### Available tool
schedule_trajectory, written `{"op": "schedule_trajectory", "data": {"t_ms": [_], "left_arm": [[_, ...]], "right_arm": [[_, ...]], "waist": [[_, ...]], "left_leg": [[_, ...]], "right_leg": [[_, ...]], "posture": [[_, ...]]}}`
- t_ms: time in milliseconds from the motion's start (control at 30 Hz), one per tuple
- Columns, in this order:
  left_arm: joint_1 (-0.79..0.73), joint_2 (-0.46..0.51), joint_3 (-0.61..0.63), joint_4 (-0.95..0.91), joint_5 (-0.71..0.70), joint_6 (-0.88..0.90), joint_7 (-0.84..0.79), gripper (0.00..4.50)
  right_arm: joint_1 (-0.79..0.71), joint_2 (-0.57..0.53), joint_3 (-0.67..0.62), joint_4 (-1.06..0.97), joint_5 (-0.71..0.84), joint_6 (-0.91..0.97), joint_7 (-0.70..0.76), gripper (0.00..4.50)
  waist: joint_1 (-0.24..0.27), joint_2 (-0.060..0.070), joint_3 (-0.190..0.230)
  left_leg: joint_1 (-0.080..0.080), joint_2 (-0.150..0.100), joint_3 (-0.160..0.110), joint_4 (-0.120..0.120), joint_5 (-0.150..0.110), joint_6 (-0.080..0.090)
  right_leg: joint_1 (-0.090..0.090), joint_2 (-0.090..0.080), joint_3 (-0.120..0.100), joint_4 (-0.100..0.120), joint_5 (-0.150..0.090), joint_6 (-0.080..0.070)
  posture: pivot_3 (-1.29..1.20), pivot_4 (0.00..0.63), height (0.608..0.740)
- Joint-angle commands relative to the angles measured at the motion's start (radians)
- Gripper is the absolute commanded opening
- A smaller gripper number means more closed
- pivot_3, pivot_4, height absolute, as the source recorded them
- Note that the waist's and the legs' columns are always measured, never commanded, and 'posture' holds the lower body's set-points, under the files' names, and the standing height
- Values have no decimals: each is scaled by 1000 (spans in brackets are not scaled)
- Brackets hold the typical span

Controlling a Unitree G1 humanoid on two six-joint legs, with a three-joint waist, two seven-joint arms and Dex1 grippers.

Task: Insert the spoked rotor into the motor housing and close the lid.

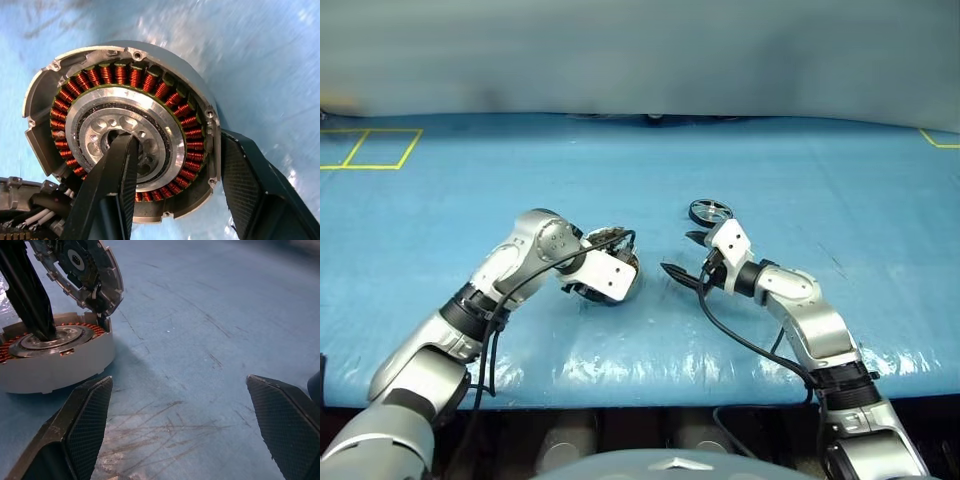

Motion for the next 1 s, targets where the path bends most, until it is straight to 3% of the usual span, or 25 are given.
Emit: {"op": "schedule_trajectory", "data": {"t_ms": [33,300,533,733,1000], "left_arm": [[13,22,-24,-50,-27,38,-58,1995],[-1,29,-77,-34,-9,23,-91,1995],[23,8,-16,-79,-50,145,-47,4285],[66,27,75,-233,-205,335,-82,4285],[148,173,195,-405,-391,460,-75,4285]], "right_arm": [[23,0,-31,-52,17,-1,-17,4500],[65,20,-31,-67,14,-11,-48,4500],[52,16,-34,-50,18,-13,-39,4500],[44,20,-29,-42,23,-9,-28,4500],[48,16,-26,-47,35,-2,-23,4500]], "waist": [[-5,0,0],[-11,0,0],[-9,0,0],[-10,-1,0],[-12,-1,1]], "left_leg": [[0,0,0,0,0,0],[1,0,1,-1,0,0],[1,0,0,-1,0,0],[0,1,0,-1,0,0],[-1,1,0,-1,0,0]], "right_leg": [[0,0,0,0,0,0],[0,0,1,0,0,0],[0,1,1,0,0,0],[-1,1,0,0,0,0],[-1,1,0,0,0,0]], "posture": [[0,150,740],[0,150,740],[0,150,740],[0,150,740],[0,150,740]]}}
